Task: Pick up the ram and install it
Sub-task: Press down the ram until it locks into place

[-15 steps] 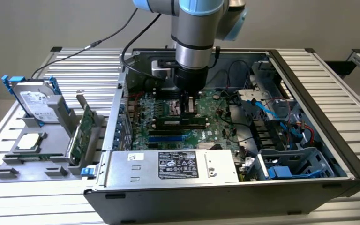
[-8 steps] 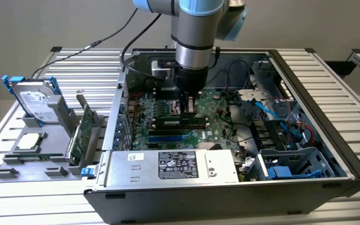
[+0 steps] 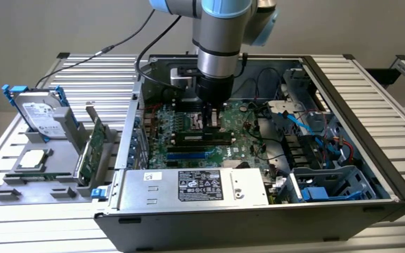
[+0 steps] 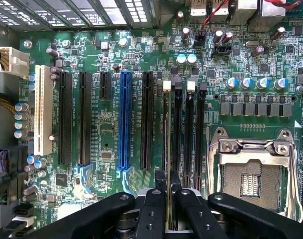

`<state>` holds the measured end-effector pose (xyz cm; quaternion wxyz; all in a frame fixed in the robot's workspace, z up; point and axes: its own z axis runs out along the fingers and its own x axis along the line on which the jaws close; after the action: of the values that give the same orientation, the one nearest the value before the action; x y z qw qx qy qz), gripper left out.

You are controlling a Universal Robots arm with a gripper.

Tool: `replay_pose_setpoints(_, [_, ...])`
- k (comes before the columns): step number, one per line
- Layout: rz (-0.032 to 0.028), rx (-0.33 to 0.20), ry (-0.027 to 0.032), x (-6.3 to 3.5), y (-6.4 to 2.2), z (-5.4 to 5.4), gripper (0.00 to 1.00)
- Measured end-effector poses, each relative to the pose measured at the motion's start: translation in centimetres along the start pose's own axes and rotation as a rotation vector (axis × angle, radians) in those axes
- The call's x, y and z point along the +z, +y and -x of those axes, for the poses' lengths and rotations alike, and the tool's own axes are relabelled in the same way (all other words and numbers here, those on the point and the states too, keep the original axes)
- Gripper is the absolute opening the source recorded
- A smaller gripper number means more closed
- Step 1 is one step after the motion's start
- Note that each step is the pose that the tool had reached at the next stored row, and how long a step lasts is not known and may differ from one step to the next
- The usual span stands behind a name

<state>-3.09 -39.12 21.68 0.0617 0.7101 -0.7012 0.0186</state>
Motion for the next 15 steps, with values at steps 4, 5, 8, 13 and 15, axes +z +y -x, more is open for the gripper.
replay_pose_setpoints(4, [0.0002, 0.001, 0.0, 0.03, 0.03, 0.01, 0.14])
replay_pose_setpoints(5, [0.0001, 0.001, -0.0001, 0.04, 0.04, 0.01, 0.14])
replay_pose_setpoints(8, [0.0001, 0.001, -0.0001, 0.11, 0.04, 0.02, 0.14])
replay_pose_setpoints(13, [0.0001, 0.001, -0.0004, 0.16, 0.03, 0.04, 0.14])
replay_pose_setpoints(15, [0.0, 0.001, -0.0004, 0.18, 0.03, 0.05, 0.21])
